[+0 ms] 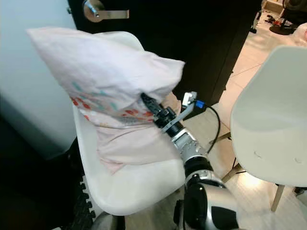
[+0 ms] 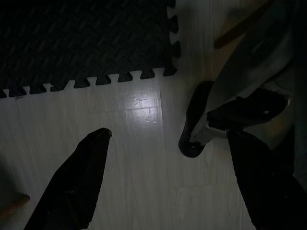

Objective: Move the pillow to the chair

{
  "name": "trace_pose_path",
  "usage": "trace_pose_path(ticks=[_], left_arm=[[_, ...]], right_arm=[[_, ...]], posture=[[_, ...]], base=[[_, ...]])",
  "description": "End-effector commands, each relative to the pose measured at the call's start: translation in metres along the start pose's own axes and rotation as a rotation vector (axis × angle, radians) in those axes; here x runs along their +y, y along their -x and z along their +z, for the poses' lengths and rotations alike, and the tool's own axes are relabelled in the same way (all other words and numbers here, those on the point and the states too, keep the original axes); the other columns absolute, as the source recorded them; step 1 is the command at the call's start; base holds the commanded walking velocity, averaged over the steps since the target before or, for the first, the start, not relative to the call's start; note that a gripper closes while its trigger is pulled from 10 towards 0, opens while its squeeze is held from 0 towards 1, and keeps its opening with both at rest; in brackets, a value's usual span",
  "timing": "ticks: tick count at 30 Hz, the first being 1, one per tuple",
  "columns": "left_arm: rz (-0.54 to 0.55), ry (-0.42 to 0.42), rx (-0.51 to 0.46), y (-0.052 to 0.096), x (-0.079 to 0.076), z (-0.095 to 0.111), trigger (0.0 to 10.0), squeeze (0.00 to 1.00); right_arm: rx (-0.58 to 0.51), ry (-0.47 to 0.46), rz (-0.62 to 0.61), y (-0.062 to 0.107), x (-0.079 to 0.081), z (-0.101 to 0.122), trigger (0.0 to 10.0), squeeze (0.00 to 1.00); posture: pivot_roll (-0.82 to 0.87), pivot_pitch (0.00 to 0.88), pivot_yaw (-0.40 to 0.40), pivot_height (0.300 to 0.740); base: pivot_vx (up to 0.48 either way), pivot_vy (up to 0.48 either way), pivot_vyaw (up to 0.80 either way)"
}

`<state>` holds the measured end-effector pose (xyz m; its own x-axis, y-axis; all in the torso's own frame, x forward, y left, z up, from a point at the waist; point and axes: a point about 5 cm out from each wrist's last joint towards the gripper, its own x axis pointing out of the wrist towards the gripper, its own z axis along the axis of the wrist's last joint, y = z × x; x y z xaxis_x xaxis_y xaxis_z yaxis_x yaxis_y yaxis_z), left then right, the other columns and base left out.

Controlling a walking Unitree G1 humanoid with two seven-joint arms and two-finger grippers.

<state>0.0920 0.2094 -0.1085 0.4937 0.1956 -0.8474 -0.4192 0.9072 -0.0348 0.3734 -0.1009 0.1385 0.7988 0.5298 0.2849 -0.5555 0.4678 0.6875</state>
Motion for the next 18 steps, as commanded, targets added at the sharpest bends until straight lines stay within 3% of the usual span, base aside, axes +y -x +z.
trace_pose_path(ticks=[1,3,4,6,7,8,9,13,18], left_arm=[[-0.036,-0.015,0.055,0.003,-0.007,-0.015,10.0,0.00],[-0.031,-0.008,0.054,0.004,-0.006,-0.015,10.0,0.00],[-0.031,-0.007,0.057,0.004,-0.006,-0.016,10.0,0.00],[-0.034,-0.011,0.060,0.004,-0.006,-0.017,10.0,0.00],[-0.036,-0.012,0.063,0.004,-0.007,-0.018,10.0,0.00],[-0.036,-0.012,0.063,0.004,-0.007,-0.018,10.0,0.00],[-0.039,-0.010,0.067,0.005,-0.008,-0.020,10.0,0.00],[-0.047,-0.014,0.073,0.005,-0.011,-0.021,10.0,0.00],[-0.045,-0.011,0.067,0.004,-0.010,-0.019,10.0,0.00]], right_arm=[[0.068,0.177,-0.229,0.009,-0.017,-0.006,10.0,1.00],[0.064,0.221,-0.274,0.011,-0.021,-0.002,10.0,0.96],[0.025,0.195,-0.281,0.013,-0.023,0.005,10.0,0.56],[0.012,0.177,-0.271,0.014,-0.023,0.007,10.0,0.56],[0.002,0.141,-0.238,0.013,-0.021,0.009,10.0,0.35],[0.002,0.141,-0.238,0.013,-0.021,0.009,10.0,0.35],[-0.008,0.082,-0.140,0.009,-0.015,0.011,10.0,0.02],[-0.035,-0.043,0.159,0.004,0.005,0.016,10.0,0.00],[-0.098,-0.078,0.250,0.004,0.011,0.029,10.0,0.00]], posture=[[0.05,0.101,-0.107,0.610],[0.05,0.103,-0.106,0.610],[0.04,0.097,-0.105,0.610],[0.04,0.097,-0.105,0.610],[0.04,0.097,-0.109,0.610],[0.04,0.097,-0.109,0.610],[0.03,0.101,-0.110,0.610],[0.03,0.109,-0.103,0.610],[0.03,0.113,-0.102,0.610]], base=[[0.000,0.000,0.00],[0.000,0.000,0.00],[0.000,0.000,0.00],[0.000,0.000,0.00],[0.000,0.000,0.00],[0.000,0.000,0.00],[0.000,0.000,0.00],[0.000,0.000,0.00],[0.000,0.000,0.00]])
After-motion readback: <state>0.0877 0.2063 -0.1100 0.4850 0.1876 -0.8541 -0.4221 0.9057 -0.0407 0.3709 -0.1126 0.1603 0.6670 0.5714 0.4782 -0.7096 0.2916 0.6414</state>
